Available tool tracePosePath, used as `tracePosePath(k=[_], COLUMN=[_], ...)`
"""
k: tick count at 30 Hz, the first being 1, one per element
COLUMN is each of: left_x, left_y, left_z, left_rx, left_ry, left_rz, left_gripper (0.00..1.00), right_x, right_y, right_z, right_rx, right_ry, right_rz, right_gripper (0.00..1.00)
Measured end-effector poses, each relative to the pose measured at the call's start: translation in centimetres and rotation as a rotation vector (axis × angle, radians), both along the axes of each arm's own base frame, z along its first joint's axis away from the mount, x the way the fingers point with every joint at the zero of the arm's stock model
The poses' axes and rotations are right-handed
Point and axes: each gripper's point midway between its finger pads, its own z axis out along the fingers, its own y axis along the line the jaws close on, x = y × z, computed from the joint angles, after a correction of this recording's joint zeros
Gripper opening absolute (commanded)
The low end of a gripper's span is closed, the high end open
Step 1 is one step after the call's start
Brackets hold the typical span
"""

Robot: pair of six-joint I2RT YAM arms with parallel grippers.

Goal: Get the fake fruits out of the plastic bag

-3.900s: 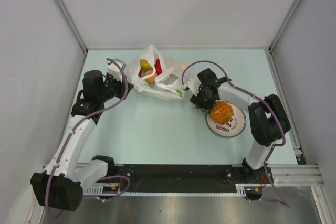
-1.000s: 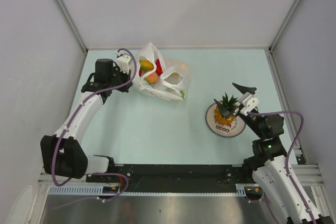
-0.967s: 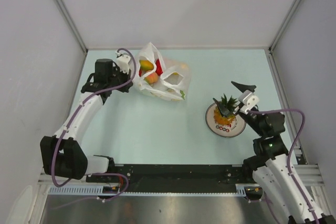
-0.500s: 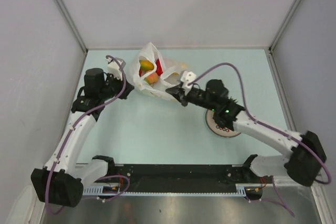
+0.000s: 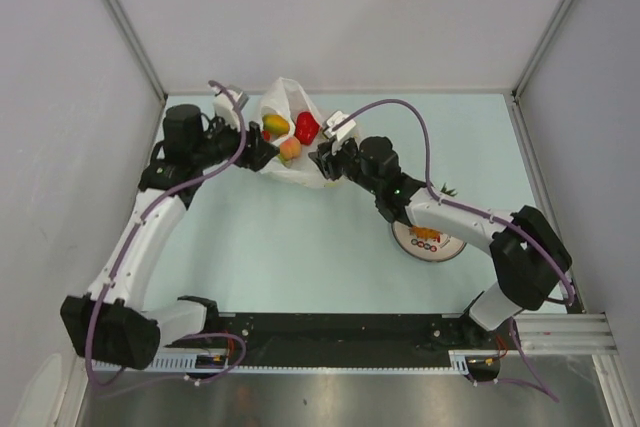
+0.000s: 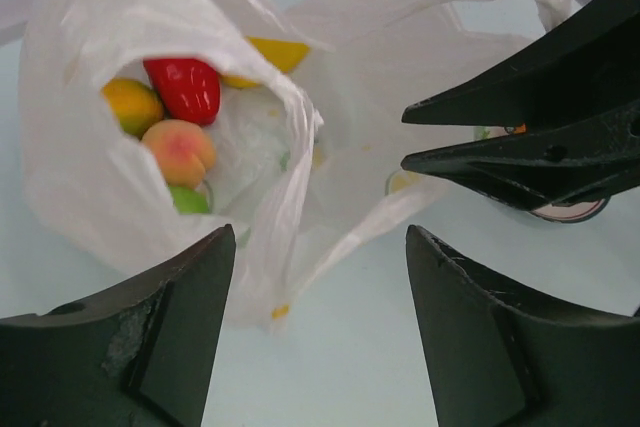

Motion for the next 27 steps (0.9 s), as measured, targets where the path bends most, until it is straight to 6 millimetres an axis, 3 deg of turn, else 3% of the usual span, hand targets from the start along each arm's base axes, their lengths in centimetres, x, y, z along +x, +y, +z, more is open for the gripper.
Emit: tracePosePath(k=[3,8,11,12,14,16,19,22,24,27], left_x=[2.1,4.4,5.2,5.6,5.9,5.5,3.0,-1.4,-5.2,-10.1], left_y=[-1.9,-4.2,-4.8,-4.7,-4.4,-3.9,-3.2,-2.6,-2.3,-2.1], left_z=[0.1,-1.8,-4.3,-5.1,-5.9,-6.3,-5.5,-3.1,-0.9,2.3], left_rx=[0.045,0.122,0.190,0.220,0.254,0.278,0.273,0.226,0.175,0.100], left_ry=[-0.018,-0.008,0.027,0.035,0.050,0.070,0.085,0.048,0.005,-0.065], left_rz=[-0.052,-0.089,-0.071,-0.055,-0.034,-0.029,-0.057,-0.098,-0.136,-0.202], left_gripper=[0.72,0.64,0.32,0.14,0.00,0.00,0.01,0.00,0.00,0.00], right_x=[0.9,2.0,2.2,2.3,2.3,2.1,1.1,-1.1,-3.6,-6.9], right_y=[-0.5,-1.3,-1.2,-1.3,-1.3,-1.3,-1.7,-2.7,-3.2,-3.2], right_z=[0.2,-1.1,-1.7,-2.0,-2.5,-3.3,-5.8,-9.6,-11.8,-11.7], right_rx=[0.009,-0.009,-0.020,-0.028,-0.044,-0.063,-0.110,-0.188,-0.248,-0.277], right_ry=[0.000,0.024,0.032,0.033,0.034,0.040,0.065,0.123,0.166,0.183], right_rz=[-0.021,-0.046,-0.043,-0.041,-0.030,-0.015,0.018,0.056,0.103,0.176], right_gripper=[0.39,0.42,0.44,0.45,0.46,0.47,0.48,0.49,0.49,0.48])
